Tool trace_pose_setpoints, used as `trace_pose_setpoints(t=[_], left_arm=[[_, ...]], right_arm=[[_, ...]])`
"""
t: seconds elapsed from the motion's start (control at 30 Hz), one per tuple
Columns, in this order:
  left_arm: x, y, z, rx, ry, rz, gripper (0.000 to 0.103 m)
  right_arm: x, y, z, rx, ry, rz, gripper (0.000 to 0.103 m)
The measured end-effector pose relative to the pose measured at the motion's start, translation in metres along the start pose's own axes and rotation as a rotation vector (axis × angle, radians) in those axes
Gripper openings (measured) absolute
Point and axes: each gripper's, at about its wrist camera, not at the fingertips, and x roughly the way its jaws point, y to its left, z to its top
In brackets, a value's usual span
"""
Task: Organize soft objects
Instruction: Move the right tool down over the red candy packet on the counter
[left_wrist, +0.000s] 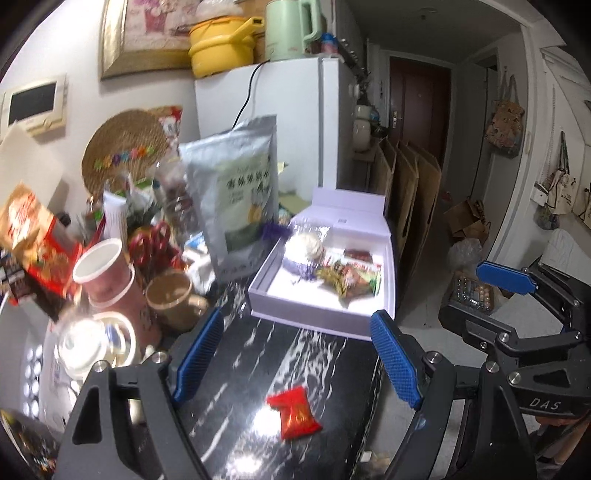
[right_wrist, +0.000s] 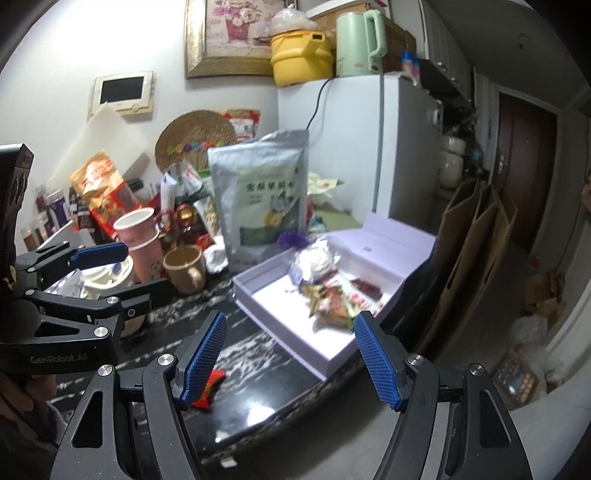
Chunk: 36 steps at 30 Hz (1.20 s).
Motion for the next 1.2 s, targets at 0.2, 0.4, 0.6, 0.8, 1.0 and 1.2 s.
trace_pose_setpoints(t=[0.2, 0.4, 0.6, 0.8, 1.0, 1.2], left_arm=[[0.004, 0.012, -0.027, -0.043, 0.050, 0.004, 0.082], [0.016, 0.027, -0.059, -0.093, 0.127, 0.007, 0.082], [0.030, 0.038, -0.082, -0.107, 0.195, -0.014, 0.082], [0.041, 0.045, -0.104, -0.093, 0.234, -0.036, 0.082], [0.056, 0.055, -0.120, -0.102, 0.285, -0.048, 0.082], [0.067, 0.069, -0.127, -0.116, 0.308, -0.021, 0.082]], right_arm=[[0.009, 0.013, -0.025, 0.002, 0.030, 0.059, 0.072], [0.026, 0.024, -0.047, 0.003, 0.084, 0.107, 0.072], [0.045, 0.035, -0.069, -0.018, 0.135, 0.142, 0.071], [0.065, 0.045, -0.089, -0.023, 0.196, 0.189, 0.068], [0.087, 0.054, -0.102, -0.035, 0.248, 0.220, 0.066], [0.113, 0.065, -0.107, -0.017, 0.301, 0.260, 0.066]])
